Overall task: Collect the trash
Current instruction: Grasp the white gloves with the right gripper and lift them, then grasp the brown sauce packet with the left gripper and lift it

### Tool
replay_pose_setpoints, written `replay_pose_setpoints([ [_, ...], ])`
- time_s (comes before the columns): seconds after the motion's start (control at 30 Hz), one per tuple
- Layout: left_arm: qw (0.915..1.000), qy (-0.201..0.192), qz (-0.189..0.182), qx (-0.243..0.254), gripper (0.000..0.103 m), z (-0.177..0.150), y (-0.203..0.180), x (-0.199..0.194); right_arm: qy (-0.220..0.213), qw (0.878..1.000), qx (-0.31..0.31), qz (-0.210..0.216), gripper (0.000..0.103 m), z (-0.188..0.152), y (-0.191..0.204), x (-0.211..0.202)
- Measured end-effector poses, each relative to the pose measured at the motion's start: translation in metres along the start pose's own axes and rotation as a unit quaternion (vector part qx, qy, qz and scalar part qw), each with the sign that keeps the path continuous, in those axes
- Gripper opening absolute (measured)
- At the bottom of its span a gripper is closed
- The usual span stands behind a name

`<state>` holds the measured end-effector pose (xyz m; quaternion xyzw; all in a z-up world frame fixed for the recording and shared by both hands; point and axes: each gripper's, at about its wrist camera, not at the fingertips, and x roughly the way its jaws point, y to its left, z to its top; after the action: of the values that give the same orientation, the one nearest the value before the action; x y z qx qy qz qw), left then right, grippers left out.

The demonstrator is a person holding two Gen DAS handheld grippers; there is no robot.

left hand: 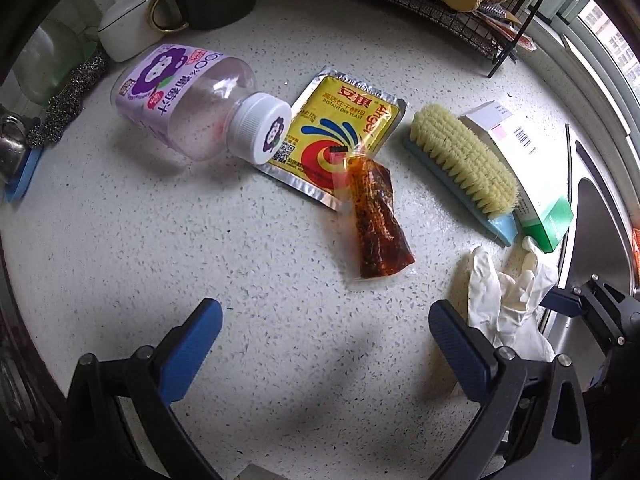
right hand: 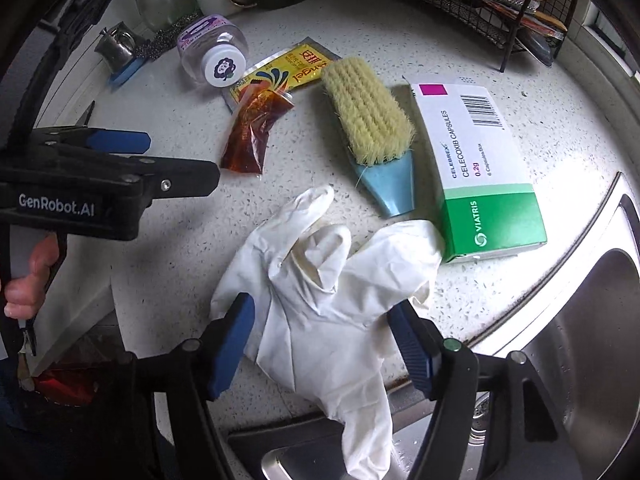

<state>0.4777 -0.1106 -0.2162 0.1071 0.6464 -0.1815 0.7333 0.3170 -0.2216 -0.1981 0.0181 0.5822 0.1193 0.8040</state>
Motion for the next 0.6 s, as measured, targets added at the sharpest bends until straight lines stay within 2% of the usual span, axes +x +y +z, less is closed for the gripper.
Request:
replay_pose_setpoints([
  [0.1,1.0,0.003,0.0,-0.001,0.102,-0.013,0.005,-0.002,-0.006,1.0,-0.024,-0.013,0.076,0.001,0.009,0.003],
  [0.13,1.0,0.004,0.0,-0.001,0.102,-0.019,0.006,-0.004,-0.012,0.999,-0.031,-0.023,0.072,0.0,0.011,0.003],
  [0.17,1.0,0.004,0.0,0.0,0.102,-0.024,0.007,-0.006,-0.018,0.998,-0.039,-0.04,0.058,-0.002,0.013,0.003],
  [0.2,1.0,0.003,0.0,0.002,0.102,-0.028,0.007,-0.008,-0.023,0.997,-0.047,-0.052,0.049,-0.002,0.016,0.002],
  [0.23,1.0,0.002,0.001,0.005,0.102,-0.032,0.007,-0.011,-0.025,0.997,-0.05,-0.054,0.034,-0.004,0.016,0.001],
  [0.27,1.0,0.0,0.001,0.009,0.102,-0.037,0.006,-0.013,-0.025,0.998,-0.045,-0.044,0.023,-0.006,0.012,0.0],
  [0.33,0.9998,-0.004,0.003,0.02,0.102,-0.045,0.004,-0.018,-0.021,0.999,-0.028,-0.029,0.01,-0.005,0.007,-0.002],
  [0.43,0.9992,-0.009,0.004,0.037,0.102,-0.052,0.001,-0.027,-0.026,0.999,-0.021,-0.027,0.005,-0.005,0.004,-0.009],
  [0.6,0.9986,-0.018,-0.002,0.05,0.102,-0.05,-0.005,-0.039,-0.061,0.997,-0.015,-0.032,0.005,0.002,0.008,-0.038],
])
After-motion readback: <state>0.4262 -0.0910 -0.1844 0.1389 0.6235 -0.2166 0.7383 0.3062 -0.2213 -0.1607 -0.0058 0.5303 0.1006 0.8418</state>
